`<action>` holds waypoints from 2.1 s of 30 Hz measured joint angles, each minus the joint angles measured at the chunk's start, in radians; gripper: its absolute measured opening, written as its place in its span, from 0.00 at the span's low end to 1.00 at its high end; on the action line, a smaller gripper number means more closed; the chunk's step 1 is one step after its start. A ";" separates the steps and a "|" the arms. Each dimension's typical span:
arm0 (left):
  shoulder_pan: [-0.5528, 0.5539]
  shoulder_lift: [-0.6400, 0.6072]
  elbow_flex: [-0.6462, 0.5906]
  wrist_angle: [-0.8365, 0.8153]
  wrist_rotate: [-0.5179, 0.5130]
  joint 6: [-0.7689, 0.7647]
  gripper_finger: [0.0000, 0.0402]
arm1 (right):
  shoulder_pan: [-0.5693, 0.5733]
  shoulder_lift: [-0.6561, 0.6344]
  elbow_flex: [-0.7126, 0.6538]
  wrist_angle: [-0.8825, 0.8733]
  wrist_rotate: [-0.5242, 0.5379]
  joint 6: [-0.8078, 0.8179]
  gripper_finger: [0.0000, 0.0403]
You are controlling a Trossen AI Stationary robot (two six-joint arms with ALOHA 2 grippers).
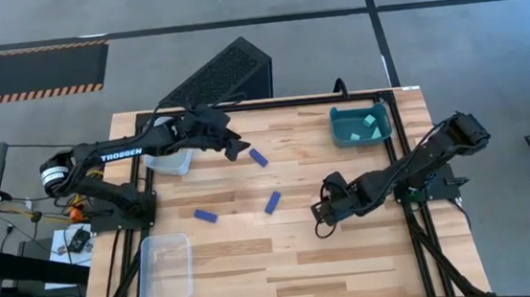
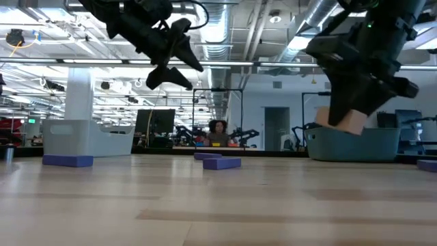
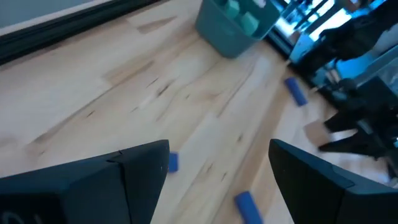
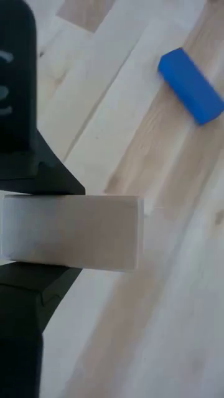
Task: Sort & place blocks by color
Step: Put the light brown block into the white bin
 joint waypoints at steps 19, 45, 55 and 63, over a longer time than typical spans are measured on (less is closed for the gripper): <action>-0.133 0.127 0.001 0.361 0.247 -0.250 0.65 | -0.023 0.000 0.250 0.050 0.338 -0.684 0.32; -0.267 0.126 0.000 0.707 0.130 -0.073 0.65 | -0.075 0.000 0.348 0.334 0.454 -1.343 0.33; -0.355 0.126 0.000 0.845 0.146 0.477 0.63 | -0.074 0.000 0.348 0.573 0.297 -1.348 0.33; -0.360 0.125 0.000 0.886 0.145 0.508 0.37 | -0.072 0.000 0.348 0.650 0.298 -1.301 0.34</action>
